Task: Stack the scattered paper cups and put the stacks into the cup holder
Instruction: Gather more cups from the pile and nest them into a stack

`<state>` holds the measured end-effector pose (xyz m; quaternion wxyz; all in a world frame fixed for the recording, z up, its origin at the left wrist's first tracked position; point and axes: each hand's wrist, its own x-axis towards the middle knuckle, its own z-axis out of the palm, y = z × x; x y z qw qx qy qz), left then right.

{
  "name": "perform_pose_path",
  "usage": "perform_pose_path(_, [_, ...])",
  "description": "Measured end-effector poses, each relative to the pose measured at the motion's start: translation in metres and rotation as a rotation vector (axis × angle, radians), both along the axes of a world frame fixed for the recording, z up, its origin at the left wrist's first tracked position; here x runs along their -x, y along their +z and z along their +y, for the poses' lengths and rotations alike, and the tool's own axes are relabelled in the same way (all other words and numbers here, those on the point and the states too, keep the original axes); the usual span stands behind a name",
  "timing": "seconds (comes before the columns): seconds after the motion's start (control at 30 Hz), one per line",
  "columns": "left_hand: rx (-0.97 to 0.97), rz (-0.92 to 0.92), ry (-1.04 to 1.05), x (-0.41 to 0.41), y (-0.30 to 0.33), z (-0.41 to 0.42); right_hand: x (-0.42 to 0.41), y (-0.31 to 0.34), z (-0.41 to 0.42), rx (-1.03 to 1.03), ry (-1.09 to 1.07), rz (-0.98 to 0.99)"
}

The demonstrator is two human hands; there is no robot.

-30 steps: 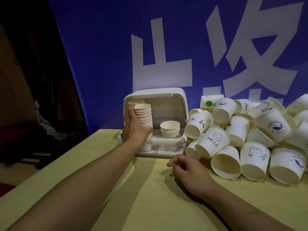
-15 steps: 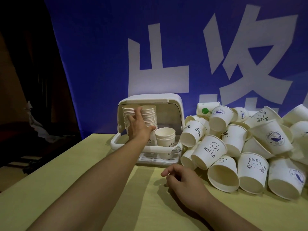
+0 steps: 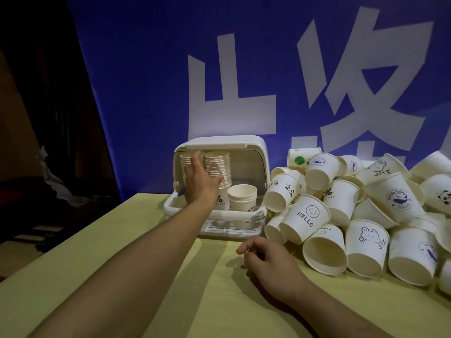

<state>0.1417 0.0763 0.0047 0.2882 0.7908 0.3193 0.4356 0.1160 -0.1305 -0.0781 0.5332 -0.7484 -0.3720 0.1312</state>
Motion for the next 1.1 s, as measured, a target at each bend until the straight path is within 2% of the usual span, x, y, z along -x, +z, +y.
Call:
perform_pose_path(0.17, [0.135,-0.314,-0.086,0.044,0.003,-0.040,0.015,0.015,-0.010,-0.069,-0.051,-0.043])
perform_pose_path(0.23, [0.230,-0.432,-0.189,0.057,-0.001,-0.065,0.020,0.029,-0.019,-0.111,-0.130,-0.061])
perform_pose_path(0.3, [0.278,-0.459,-0.362,0.066,-0.006,-0.094,0.022,0.048,-0.038,-0.090,-0.211,-0.128])
perform_pose_path(0.47, [0.280,-0.224,-0.967,0.077,-0.029,-0.166,0.045,0.076,-0.126,0.105,-0.290,-0.533])
perform_pose_path(0.6, [0.162,0.046,-1.210,0.080,-0.051,-0.210,0.054,0.064,-0.201,0.393,-0.424,-0.773])
perform_pose_path(0.73, [0.127,0.179,-1.309,0.074,-0.065,-0.245,0.043,0.037,-0.250,0.512,-0.541,-0.707])
perform_pose_path(0.93, [0.151,0.225,-1.336,0.060,-0.059,-0.276,0.042,0.004,-0.262,0.399,-0.623,-0.522])
perform_pose_path(1.03, [0.158,0.221,-1.324,0.052,-0.061,-0.281,0.036,-0.010,-0.256,0.384,-0.669,-0.578])
perform_pose_path(1.1, [0.145,0.146,-1.328,0.051,-0.072,-0.281,0.031,-0.016,-0.256,0.362,-0.698,-0.621])
